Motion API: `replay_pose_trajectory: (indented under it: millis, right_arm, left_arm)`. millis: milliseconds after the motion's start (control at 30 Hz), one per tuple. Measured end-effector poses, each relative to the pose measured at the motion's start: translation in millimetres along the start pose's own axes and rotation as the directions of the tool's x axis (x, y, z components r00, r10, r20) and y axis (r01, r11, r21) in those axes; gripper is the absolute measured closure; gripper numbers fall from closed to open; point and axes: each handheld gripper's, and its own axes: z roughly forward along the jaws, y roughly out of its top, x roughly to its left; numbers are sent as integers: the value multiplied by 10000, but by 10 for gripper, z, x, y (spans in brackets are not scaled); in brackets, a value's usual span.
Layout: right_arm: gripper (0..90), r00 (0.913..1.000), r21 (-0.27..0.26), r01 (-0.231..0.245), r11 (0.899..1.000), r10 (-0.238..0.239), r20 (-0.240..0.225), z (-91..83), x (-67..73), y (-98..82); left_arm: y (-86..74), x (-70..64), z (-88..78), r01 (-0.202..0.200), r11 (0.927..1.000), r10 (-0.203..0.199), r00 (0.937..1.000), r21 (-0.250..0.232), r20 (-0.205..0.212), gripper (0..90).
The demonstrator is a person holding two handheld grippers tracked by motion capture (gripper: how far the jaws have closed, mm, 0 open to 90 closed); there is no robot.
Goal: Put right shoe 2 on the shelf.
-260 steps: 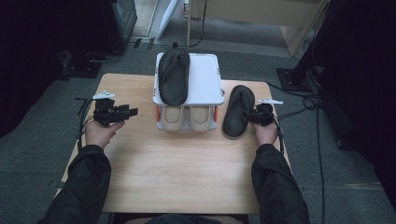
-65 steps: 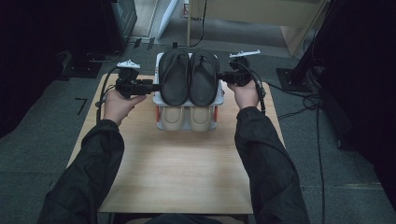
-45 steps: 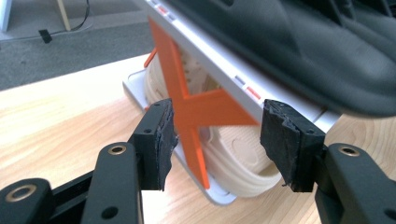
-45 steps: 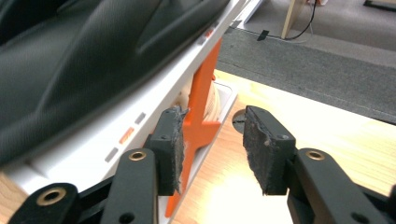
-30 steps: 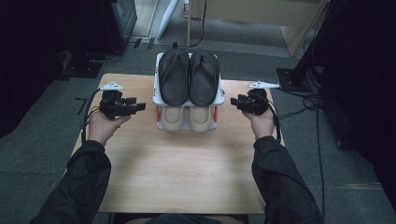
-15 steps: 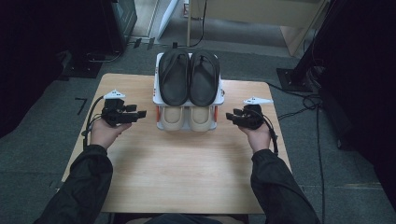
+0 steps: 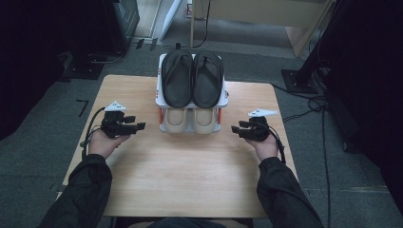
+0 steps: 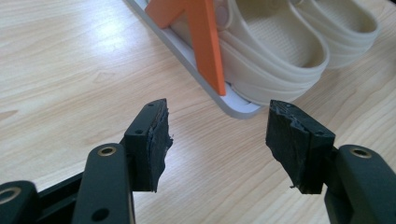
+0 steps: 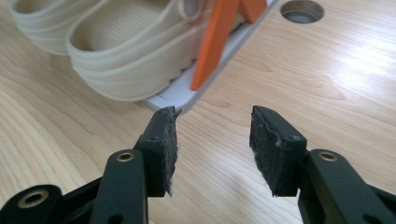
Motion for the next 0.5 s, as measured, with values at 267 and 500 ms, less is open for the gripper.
replay_pose_trajectory:
  millis: [267,500]
  right_arm:
    - [486,9973,-391,-726,9966,723,-96,-30,-139,-40]
    - [481,9974,-259,-718,9971,715,-128,27,-131,-44]
  left_arm:
    - [-81,99,151,270,9981,-254,9992,553,-297,385]
    - [-100,125,177,369,9969,-347,9989,700,-311,385]
